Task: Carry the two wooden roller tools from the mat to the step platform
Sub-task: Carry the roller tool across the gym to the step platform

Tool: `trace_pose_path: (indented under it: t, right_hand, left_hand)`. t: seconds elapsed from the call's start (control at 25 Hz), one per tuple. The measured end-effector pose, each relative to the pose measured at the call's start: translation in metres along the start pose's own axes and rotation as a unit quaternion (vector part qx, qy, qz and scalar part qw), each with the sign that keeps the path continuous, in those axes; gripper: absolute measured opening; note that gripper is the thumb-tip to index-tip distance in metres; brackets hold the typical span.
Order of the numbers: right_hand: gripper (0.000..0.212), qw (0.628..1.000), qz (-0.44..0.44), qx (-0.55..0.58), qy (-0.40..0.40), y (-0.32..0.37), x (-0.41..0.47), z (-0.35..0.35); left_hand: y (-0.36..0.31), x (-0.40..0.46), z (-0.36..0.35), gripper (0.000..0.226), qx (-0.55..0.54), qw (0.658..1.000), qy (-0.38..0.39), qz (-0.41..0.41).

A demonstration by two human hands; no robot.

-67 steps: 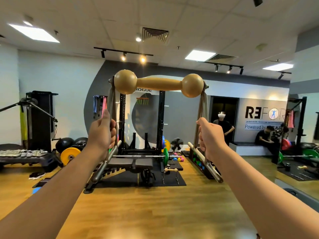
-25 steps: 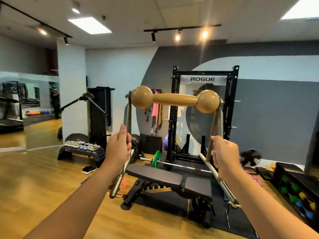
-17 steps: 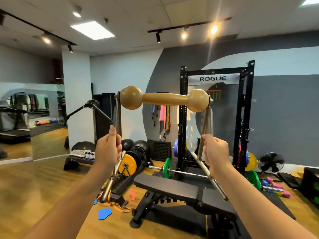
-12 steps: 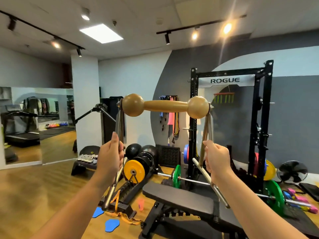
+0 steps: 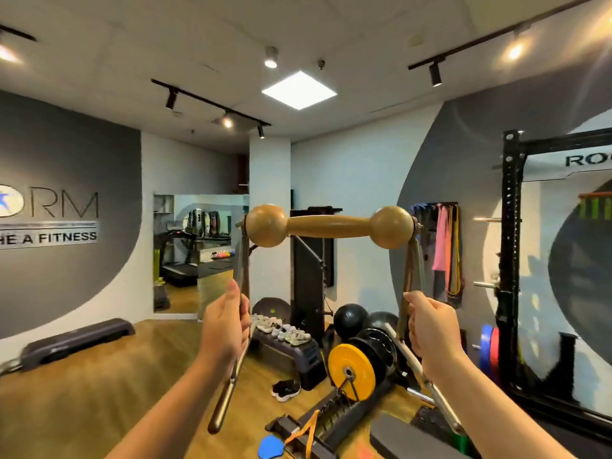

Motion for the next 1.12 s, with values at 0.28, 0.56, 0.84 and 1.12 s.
trace_pose_path:
  t: [0.28, 0.56, 0.84, 1.12]
  right_hand:
    - [0.034, 0.994, -0.025, 0.015, 0.105, -0.052, 0.138, -0.160]
    - [0.039, 0.975, -0.044, 0.053, 0.210, -0.116, 0.220, -0.345]
    - [0.030, 0.954, -0.069, 0.078, 0.281, -0.172, 0.266, -0.543]
    - [0.032, 0.936, -0.072, 0.102, 0.330, -0.229, 0.335, -0.729]
  left_hand:
    - [0.044, 0.128, 0.058, 0.055, 0.051, 0.991, -0.126, -0.015]
    - [0.091, 0.243, 0.160, 0.059, 0.123, 0.973, -0.188, -0.048]
    - [0.123, 0.368, 0.286, 0.059, 0.166, 0.965, -0.196, -0.060]
    - [0.183, 0.493, 0.387, 0.058, 0.178, 0.953, -0.233, -0.078]
Point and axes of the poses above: each hand's wrist, its own x-axis towards the middle knuckle, its own z-axis out of the back of the hand, y = z × x, the point moved 5 cm from there along x, towards the middle knuckle, and after that the axes turned 3 degrees about -z, right-handed, at the moved point
